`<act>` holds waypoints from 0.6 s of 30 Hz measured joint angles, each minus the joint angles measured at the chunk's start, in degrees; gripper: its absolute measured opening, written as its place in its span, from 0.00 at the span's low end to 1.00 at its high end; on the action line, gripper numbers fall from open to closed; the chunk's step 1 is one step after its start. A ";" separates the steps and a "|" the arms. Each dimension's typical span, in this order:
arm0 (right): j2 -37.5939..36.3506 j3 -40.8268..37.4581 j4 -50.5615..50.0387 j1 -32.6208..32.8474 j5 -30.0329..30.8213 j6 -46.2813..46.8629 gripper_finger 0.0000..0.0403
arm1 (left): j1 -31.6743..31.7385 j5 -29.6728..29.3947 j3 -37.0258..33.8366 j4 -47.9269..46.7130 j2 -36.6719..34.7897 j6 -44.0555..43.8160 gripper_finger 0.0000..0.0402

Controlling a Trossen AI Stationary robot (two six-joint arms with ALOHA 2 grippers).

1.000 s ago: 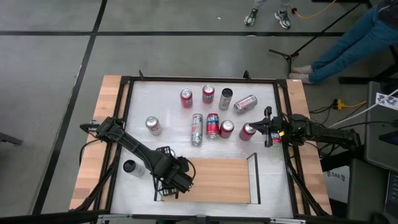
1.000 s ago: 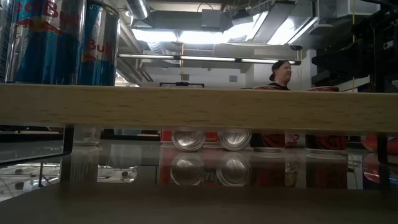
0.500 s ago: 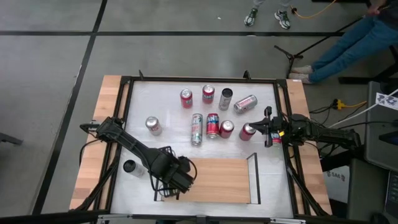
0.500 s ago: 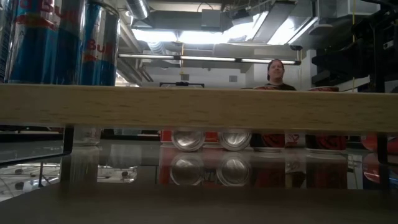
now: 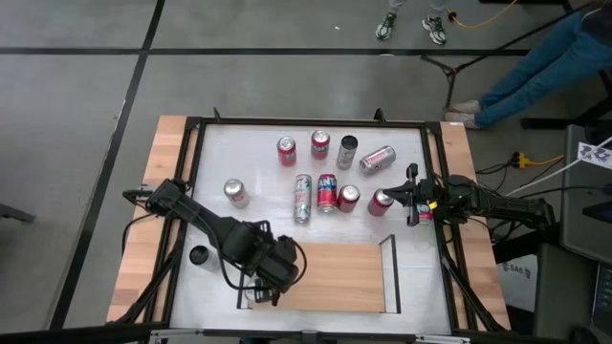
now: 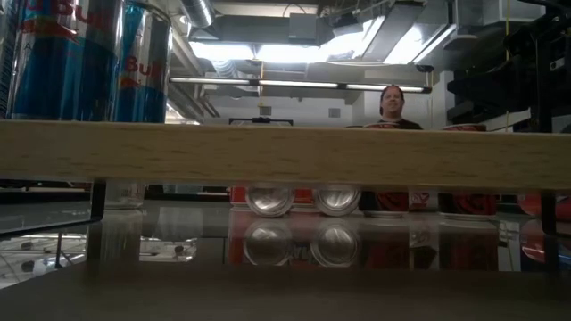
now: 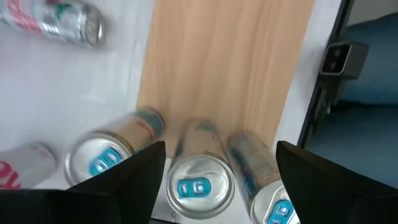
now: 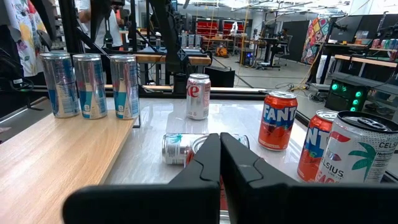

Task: Place canned beverage on shelf
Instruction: Adjust the blue soda can on the shelf

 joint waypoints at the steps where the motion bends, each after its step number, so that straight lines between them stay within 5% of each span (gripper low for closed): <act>1: 0.00 -0.02 0.00 -0.02 0.00 0.02 0.00 | 0.15 -0.58 0.47 -0.01 -0.01 0.33 0.74; 10: 0.00 -0.02 0.00 0.00 0.00 0.02 0.00 | 5.09 -10.43 3.10 -0.01 -0.04 4.70 0.74; 18: 0.00 -0.02 0.00 -0.01 0.00 0.01 0.00 | 16.93 -3.78 3.70 0.00 -0.11 23.91 0.74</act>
